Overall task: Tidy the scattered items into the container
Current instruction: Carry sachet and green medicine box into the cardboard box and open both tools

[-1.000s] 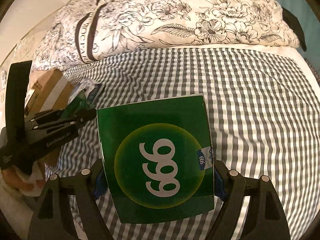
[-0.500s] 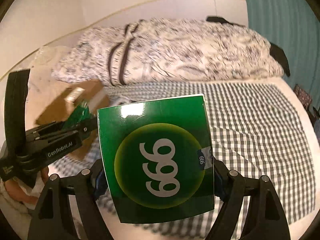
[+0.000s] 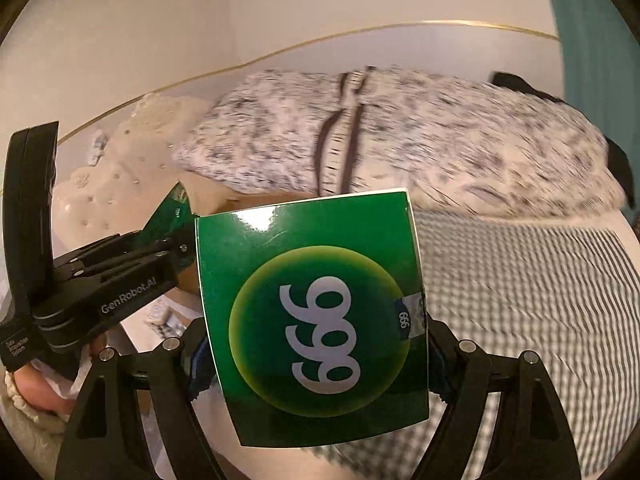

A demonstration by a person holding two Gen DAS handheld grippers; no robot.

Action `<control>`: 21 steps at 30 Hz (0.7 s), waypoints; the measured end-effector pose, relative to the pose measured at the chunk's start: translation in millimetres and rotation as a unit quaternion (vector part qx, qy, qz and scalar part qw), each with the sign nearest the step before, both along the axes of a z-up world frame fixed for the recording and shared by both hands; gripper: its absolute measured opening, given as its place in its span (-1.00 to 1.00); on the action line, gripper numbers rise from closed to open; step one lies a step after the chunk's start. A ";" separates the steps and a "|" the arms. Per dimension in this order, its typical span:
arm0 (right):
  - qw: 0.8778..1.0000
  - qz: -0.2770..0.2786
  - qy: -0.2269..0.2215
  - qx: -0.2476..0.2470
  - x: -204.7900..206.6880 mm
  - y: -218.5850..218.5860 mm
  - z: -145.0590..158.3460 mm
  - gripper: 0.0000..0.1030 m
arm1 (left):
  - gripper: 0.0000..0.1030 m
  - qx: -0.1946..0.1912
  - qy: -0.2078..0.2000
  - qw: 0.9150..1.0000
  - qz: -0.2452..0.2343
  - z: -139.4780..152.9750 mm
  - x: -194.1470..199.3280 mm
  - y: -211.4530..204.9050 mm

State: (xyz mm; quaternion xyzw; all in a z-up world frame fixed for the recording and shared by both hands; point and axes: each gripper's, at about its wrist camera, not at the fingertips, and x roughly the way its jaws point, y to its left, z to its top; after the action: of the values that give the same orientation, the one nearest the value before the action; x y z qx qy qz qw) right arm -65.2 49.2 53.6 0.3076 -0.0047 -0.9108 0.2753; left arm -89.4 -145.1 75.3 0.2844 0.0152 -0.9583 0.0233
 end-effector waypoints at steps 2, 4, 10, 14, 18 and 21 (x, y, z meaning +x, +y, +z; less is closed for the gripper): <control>1.000 0.017 0.005 -0.003 -7.3 -27.3 5.3 0.57 | -0.33 -0.003 0.001 1.000 0.014 1.3 -6.8 -21.0; 1.000 0.028 0.008 0.001 -15.9 -49.6 8.2 0.57 | -0.33 0.000 0.000 1.000 0.026 0.2 -13.0 -40.6; 0.999 0.047 0.002 0.025 -41.6 -111.2 -3.6 0.58 | -0.33 0.007 -0.018 0.998 0.061 -19.7 -37.3 -88.9; 0.997 0.056 -0.003 0.055 -58.8 -138.2 -23.0 0.58 | -0.33 0.011 -0.036 0.997 0.067 -38.0 -51.2 -104.5; 0.996 0.061 -0.016 0.058 -75.9 -147.0 -38.6 0.59 | -0.33 0.017 -0.048 0.996 0.075 -52.5 -62.8 -115.2; 0.997 0.056 -0.010 0.052 -86.5 -147.6 -42.9 0.64 | -0.19 0.015 -0.053 0.996 0.075 -60.3 -73.3 -115.9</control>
State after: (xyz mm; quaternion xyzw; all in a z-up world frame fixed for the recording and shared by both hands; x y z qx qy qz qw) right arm -151.6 -98.4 10.7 0.3309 0.0570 -0.8898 0.3090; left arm -162.7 -261.0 15.0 0.3331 0.0491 -0.9372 0.0913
